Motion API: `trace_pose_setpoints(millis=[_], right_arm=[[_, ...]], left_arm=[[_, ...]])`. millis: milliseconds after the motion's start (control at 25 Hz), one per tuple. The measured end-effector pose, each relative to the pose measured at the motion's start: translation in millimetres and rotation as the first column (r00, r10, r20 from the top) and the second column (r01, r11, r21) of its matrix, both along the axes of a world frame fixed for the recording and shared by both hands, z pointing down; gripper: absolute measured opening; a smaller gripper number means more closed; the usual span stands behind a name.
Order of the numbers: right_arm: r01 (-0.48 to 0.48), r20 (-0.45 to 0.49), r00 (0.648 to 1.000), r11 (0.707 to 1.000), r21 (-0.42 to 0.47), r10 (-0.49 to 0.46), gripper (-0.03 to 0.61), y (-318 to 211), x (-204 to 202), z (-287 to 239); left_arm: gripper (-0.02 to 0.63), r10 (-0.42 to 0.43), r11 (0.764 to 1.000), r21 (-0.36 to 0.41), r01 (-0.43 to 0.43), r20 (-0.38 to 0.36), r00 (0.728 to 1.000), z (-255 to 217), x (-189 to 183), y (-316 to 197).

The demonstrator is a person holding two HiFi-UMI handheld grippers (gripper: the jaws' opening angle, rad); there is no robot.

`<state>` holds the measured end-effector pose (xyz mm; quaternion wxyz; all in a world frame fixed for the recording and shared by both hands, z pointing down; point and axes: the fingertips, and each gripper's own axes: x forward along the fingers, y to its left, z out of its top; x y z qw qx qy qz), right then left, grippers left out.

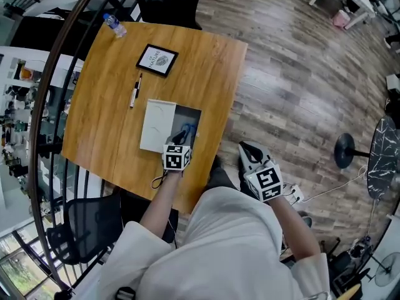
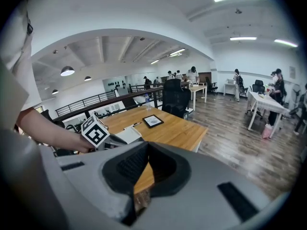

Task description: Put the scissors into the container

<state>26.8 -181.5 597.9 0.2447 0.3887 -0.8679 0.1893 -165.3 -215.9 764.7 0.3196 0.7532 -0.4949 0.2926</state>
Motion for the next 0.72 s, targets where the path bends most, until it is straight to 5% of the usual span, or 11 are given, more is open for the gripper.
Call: trace_pose_setpoints(millis=[320,720], right_arm=[[0.119,-0.001,0.993,0.991,0.052,-0.119,0.003,-14,18,-17],[0.304,0.036,0.951,0.948,0.094,-0.308,0.003,-16,39,-34]], left_arm=[[0.029,-0.122,0.988,0.095,0.123,-0.022,0.992,-57,21,9],[0.011,-0.271,0.938,0.217,0.269,-0.023,0.962,-128,56,38]])
